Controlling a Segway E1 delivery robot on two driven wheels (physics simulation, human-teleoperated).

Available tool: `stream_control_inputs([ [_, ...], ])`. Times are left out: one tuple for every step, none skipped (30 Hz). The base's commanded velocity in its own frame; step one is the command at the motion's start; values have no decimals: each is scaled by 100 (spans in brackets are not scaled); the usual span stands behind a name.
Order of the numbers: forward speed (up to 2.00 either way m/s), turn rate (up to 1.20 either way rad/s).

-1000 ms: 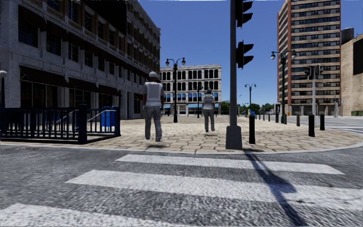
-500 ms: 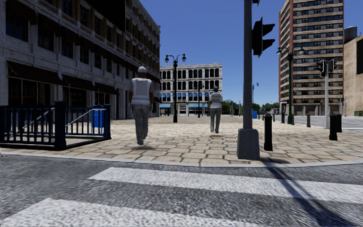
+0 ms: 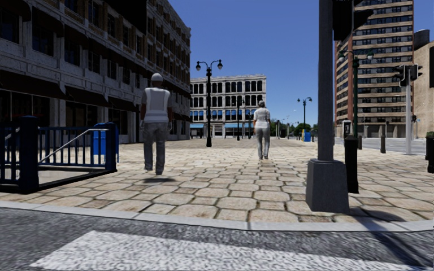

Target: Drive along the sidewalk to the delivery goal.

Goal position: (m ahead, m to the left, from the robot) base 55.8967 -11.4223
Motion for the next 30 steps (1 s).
stream_control_inputs([
  [176, 0],
  [176, 0],
  [176, 0],
  [176, 0],
  [176, 0],
  [176, 0],
  [176, 0],
  [176, 0],
  [176, 0],
  [176, 0],
  [176, 0],
  [176, 0],
  [176, 0],
  [176, 0],
  [176, 0],
  [176, 0],
  [176, -10],
  [176, -10],
  [176, -34],
  [176, -49],
  [176, -55],
  [176, -58],
  [176, -58],
  [176, -59],
  [176, -59],
  [176, -16],
  [176, 0],
  [176, 0],
  [176, 0],
  [176, 0],
])
